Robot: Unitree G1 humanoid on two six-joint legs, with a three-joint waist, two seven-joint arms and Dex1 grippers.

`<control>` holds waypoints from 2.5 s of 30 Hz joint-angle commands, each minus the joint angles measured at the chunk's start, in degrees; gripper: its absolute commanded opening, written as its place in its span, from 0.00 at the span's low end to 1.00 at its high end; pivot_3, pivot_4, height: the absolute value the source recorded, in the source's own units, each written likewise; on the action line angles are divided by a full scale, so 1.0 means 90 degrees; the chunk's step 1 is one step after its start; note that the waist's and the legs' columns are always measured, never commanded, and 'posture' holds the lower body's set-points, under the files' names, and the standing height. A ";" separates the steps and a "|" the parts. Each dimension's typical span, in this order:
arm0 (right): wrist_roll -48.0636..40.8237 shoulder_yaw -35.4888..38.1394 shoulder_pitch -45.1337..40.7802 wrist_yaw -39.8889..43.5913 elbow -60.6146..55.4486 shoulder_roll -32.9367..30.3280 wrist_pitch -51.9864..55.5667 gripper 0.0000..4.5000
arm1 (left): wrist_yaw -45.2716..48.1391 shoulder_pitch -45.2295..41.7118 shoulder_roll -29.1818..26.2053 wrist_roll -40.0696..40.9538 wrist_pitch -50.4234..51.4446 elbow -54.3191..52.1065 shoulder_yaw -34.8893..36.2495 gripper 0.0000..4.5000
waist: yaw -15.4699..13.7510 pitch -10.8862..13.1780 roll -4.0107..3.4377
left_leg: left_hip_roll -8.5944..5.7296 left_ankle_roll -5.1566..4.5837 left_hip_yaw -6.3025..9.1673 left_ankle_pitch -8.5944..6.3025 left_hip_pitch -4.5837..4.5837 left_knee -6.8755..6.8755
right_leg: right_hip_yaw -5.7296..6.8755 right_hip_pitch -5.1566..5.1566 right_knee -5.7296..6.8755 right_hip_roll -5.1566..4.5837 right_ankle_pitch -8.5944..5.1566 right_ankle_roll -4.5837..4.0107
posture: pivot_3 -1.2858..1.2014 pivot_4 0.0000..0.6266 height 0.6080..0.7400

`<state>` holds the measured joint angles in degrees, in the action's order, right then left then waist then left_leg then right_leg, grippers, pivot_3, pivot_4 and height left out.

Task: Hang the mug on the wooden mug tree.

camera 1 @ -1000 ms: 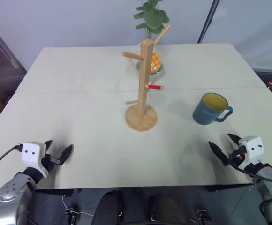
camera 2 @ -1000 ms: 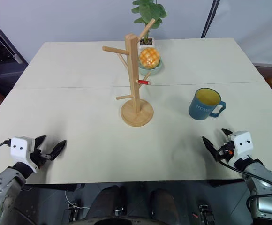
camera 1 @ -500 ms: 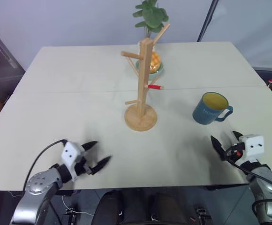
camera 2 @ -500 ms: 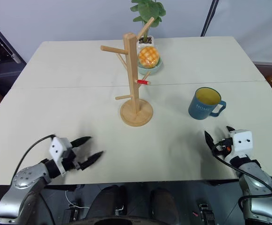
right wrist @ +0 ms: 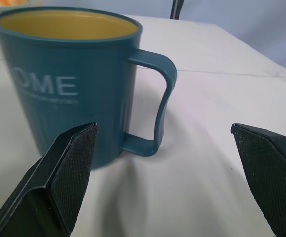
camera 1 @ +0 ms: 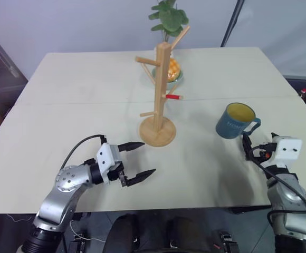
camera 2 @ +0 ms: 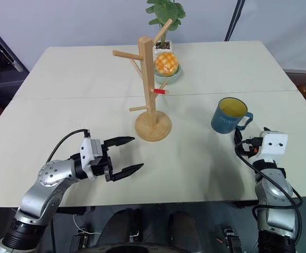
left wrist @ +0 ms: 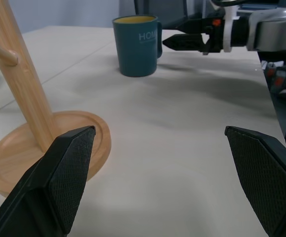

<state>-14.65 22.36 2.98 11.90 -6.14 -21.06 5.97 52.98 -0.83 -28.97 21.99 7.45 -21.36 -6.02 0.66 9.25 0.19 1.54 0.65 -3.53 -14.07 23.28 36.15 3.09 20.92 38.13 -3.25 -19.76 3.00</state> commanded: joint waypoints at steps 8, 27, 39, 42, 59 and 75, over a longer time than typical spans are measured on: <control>0.0078 0.0134 -0.0457 -0.0150 0.0567 -0.0135 -0.0024 1.00 | -0.0097 -0.0197 -0.0080 0.0018 0.0182 -0.0314 -0.0038 0.99 | 0.0000 0.0000 0.0000 | 0.0001 -0.0001 0.0001 0.0004 -0.0002 0.0009 | -0.0001 -0.0006 0.0003 0.0001 0.0005 0.0009 | 0.52 0.24 0.99; 0.0037 -0.0001 -0.1481 0.0323 0.2115 -0.0301 -0.0580 0.38 | -0.0341 -0.0452 -0.0096 0.0078 0.0700 -0.0672 0.0003 1.00 | 0.0006 0.0000 0.0001 | 0.0001 0.0001 0.0001 0.0008 -0.0004 0.0010 | -0.0003 -0.0007 0.0008 0.0005 0.0006 0.0010 | 0.52 0.24 0.99; 0.0346 -0.1064 -0.0800 0.1991 -0.0053 -0.1251 -0.0616 0.01 | -0.0456 -0.0490 -0.0281 0.0090 0.0713 -0.0383 0.0471 1.00 | 0.0017 0.0005 -0.0004 | 0.0002 0.0001 0.0002 0.0008 -0.0003 0.0010 | -0.0003 -0.0005 0.0008 0.0005 0.0006 0.0010 | 0.52 0.24 0.99; 0.0209 -0.1165 -0.0866 0.2473 -0.0839 -0.1749 -0.0361 0.01 | -0.0359 -0.0546 -0.0449 0.0100 0.0636 -0.0170 0.0674 1.00 | 0.0007 0.0008 -0.0001 | 0.0005 0.0002 0.0002 0.0008 -0.0007 0.0010 | -0.0003 -0.0006 0.0010 0.0007 0.0006 0.0010 | 0.52 0.24 0.99; 0.0377 -0.2037 -0.2567 0.2934 -0.2671 -0.2631 0.1794 0.01 | -0.0149 -0.0844 -0.0684 0.0372 0.0701 0.0002 0.1075 1.00 | -0.0001 0.0025 0.0028 | 0.0005 0.0003 0.0007 0.0009 0.0002 0.0013 | -0.0001 -0.0003 0.0006 0.0005 0.0007 0.0009 | 0.52 0.24 0.99; 0.1142 -0.3291 -0.4106 0.2856 -0.2510 -0.2293 0.2732 0.01 | -0.0246 -0.0885 -0.0753 0.0784 0.1063 -0.0280 0.1257 1.00 | 0.0008 0.0026 0.0029 | 0.0004 0.0003 0.0008 0.0009 0.0004 0.0015 | -0.0001 0.0000 0.0007 0.0004 0.0008 0.0007 | 0.52 0.24 0.99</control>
<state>-5.59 -7.38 -32.46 38.42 -28.06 -41.96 30.36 51.00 -8.39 -35.63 27.74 17.14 -21.49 3.60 0.73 9.48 0.45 1.57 0.67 -3.46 -13.98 23.32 36.29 3.08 20.92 38.19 -3.22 -19.69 3.06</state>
